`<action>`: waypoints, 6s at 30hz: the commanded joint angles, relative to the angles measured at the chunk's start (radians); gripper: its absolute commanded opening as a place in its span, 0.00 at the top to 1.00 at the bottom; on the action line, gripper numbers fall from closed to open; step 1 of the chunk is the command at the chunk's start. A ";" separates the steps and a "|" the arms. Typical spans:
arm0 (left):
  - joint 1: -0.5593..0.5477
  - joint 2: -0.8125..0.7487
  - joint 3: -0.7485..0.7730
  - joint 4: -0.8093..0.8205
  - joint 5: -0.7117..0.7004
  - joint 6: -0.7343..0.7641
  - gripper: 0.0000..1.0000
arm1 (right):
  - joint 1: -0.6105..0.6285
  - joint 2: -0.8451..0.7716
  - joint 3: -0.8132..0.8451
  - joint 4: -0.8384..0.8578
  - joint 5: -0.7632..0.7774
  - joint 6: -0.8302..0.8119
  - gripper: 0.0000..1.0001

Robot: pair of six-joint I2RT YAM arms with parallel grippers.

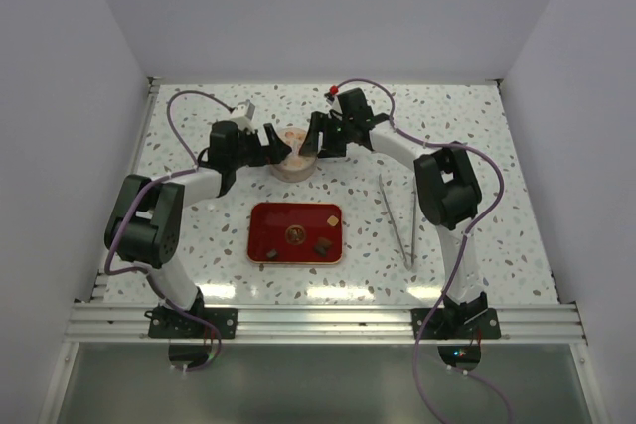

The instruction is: Pack the chocolate

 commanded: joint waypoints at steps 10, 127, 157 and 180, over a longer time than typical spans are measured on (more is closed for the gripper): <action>-0.003 -0.063 0.037 -0.018 -0.077 0.044 0.00 | -0.014 -0.074 -0.006 0.031 0.009 -0.003 0.31; 0.022 0.196 0.191 -0.259 -0.123 0.124 0.01 | 0.054 0.121 0.348 -0.348 0.414 -0.268 0.33; 0.189 -0.371 0.225 -0.415 -0.340 0.242 0.00 | -0.193 -0.511 -0.164 -0.129 0.452 -0.331 0.20; 0.189 -0.541 0.298 -0.564 -0.469 0.316 0.00 | -0.308 -0.936 -0.368 -0.147 0.589 -0.371 0.15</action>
